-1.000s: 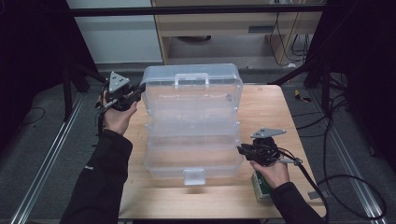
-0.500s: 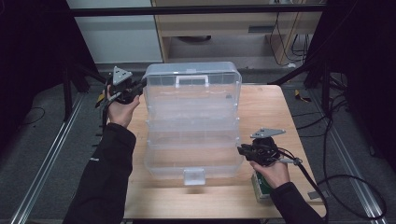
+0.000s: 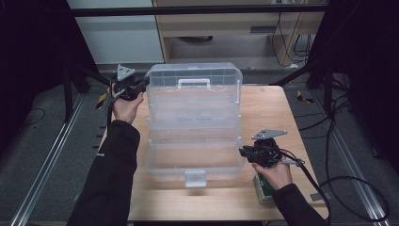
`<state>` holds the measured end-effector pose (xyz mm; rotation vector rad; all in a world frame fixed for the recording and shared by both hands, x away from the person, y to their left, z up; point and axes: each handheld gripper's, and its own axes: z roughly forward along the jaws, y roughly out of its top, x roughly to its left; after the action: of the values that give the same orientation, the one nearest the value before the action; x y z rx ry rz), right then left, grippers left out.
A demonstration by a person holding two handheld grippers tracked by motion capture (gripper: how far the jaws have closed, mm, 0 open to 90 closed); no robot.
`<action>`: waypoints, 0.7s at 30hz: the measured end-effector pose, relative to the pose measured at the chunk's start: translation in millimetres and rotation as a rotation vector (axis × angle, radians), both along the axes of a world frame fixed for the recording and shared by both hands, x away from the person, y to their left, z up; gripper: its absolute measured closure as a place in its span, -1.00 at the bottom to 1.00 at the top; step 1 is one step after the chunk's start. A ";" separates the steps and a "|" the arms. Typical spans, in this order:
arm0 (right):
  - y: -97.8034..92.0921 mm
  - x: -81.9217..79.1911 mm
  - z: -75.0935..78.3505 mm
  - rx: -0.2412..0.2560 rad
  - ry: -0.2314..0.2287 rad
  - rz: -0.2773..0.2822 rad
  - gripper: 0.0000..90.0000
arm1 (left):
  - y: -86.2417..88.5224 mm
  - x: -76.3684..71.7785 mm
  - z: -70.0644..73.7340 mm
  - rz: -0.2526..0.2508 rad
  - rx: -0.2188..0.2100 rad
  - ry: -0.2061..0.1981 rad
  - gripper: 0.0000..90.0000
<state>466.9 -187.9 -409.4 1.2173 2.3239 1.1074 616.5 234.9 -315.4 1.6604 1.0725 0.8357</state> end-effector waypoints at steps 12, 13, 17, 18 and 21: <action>-0.2 0.1 0.0 0.004 0.005 -0.004 0.69 | -4.4 17.4 -6.1 0.030 0.018 0.016 0.84; -0.2 0.1 0.0 0.004 0.005 -0.004 0.69 | -4.5 19.4 -7.5 0.033 0.013 0.017 0.84; -0.2 0.1 0.1 0.004 0.007 -0.003 0.69 | -5.1 26.3 -11.3 0.043 -0.005 0.028 0.85; -0.2 0.0 0.1 0.005 0.010 -0.004 0.69 | -5.7 27.7 -11.9 0.045 -0.006 0.031 0.85; -0.5 0.3 0.0 0.006 0.008 -0.001 0.68 | -6.2 31.0 -13.1 0.047 0.000 0.037 0.84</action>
<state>467.3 -188.4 -409.4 1.2276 2.3273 1.1123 647.4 228.7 -328.5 1.6622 1.1411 0.8382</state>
